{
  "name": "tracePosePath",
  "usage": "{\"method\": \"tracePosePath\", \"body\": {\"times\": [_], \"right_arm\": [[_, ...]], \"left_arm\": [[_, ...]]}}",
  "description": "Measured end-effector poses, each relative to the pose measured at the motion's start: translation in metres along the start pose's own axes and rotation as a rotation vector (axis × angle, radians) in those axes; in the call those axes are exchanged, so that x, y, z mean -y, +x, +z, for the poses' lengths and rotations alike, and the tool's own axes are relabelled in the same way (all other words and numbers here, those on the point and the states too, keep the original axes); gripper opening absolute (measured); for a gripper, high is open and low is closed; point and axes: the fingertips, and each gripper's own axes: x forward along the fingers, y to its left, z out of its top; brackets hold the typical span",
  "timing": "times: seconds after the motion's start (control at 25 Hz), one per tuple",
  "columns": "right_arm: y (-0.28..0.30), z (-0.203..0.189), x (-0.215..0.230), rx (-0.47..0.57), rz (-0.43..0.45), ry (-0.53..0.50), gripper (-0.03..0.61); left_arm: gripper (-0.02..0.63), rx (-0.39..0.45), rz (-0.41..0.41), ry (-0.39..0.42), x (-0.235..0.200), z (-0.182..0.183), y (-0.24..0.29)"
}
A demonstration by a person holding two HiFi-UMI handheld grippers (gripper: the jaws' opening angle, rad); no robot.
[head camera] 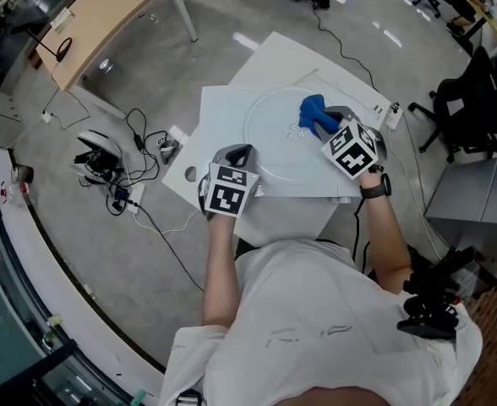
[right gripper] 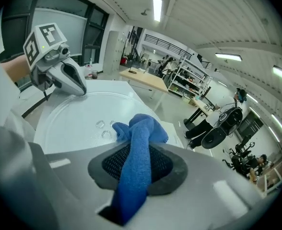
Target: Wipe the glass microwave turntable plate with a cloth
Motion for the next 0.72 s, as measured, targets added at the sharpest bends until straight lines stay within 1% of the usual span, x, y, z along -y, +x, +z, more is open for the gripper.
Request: {"method": "tracePosePath", "body": {"times": [0.16, 0.24, 0.4, 0.52, 0.72], "right_arm": [[-0.019, -0.011, -0.016, -0.007, 0.025, -0.022, 0.080], [-0.025, -0.012, -0.028, 0.004, 0.054, -0.026, 0.069], [-0.033, -0.010, -0.054, 0.014, 0.111, -0.052, 0.069], [-0.033, 0.001, -0.076, 0.030, 0.141, -0.079, 0.067], [-0.019, 0.036, -0.107, 0.085, 0.191, -0.135, 0.063]], "left_arm": [[-0.001, 0.002, 0.009, 0.002, 0.000, 0.001, 0.000], [0.000, 0.002, 0.014, 0.006, 0.000, 0.001, 0.001], [0.000, 0.000, 0.009, 0.002, 0.002, 0.002, 0.002], [0.000, 0.000, 0.011, 0.004, 0.003, 0.001, 0.001], [0.000, 0.000, 0.007, 0.002, 0.001, 0.003, 0.000]]}}
